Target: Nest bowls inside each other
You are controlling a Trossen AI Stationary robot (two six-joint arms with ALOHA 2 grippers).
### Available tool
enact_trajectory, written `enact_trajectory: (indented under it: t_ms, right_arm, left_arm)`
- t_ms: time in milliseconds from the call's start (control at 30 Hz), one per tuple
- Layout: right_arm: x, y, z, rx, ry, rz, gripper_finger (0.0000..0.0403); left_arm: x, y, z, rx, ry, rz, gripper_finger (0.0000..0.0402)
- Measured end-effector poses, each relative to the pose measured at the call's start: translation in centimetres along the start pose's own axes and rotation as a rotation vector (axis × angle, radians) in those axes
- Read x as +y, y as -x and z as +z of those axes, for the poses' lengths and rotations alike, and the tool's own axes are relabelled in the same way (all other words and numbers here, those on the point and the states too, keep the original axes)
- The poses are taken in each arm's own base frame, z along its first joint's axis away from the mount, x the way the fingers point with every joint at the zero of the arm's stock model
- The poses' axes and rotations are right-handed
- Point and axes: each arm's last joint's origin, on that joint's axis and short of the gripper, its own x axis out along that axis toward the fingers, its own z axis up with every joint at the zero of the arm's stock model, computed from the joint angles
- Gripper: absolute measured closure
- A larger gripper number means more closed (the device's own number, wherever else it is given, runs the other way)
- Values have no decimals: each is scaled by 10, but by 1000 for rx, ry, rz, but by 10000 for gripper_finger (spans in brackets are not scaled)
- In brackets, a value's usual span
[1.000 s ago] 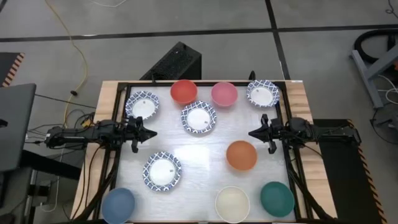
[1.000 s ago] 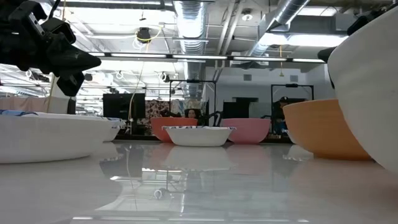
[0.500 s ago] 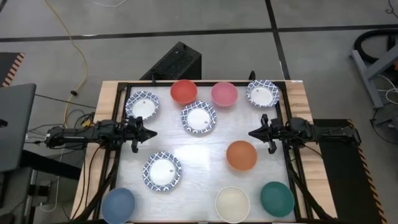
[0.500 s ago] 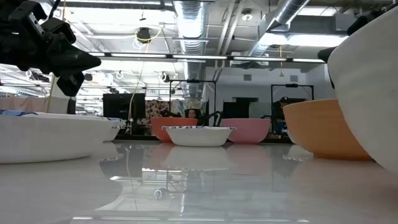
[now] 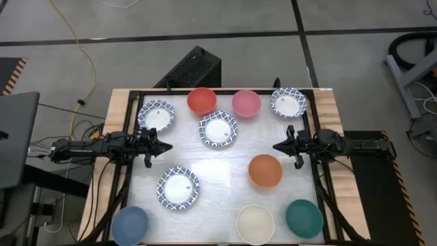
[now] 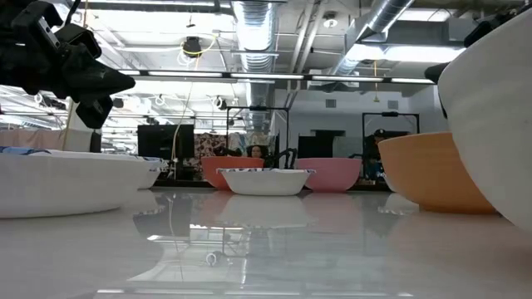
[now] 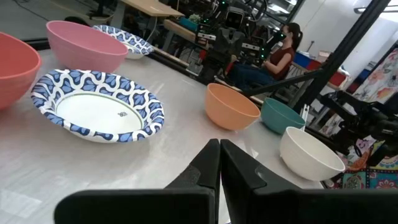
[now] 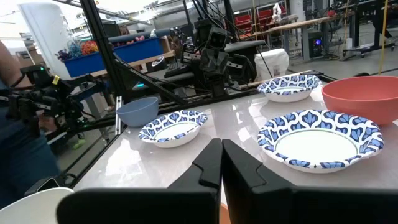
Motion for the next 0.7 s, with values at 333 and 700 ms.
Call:
enact_trajectory:
  t_ms: [333, 700]
  right_arm:
    - [0, 0, 0, 0, 0, 0, 369]
    - [0, 0, 0, 0, 0, 0, 369]
  left_arm:
    - [0, 0, 0, -1, 0, 1, 401]
    - [1, 0, 1, -21, 216, 28, 401]
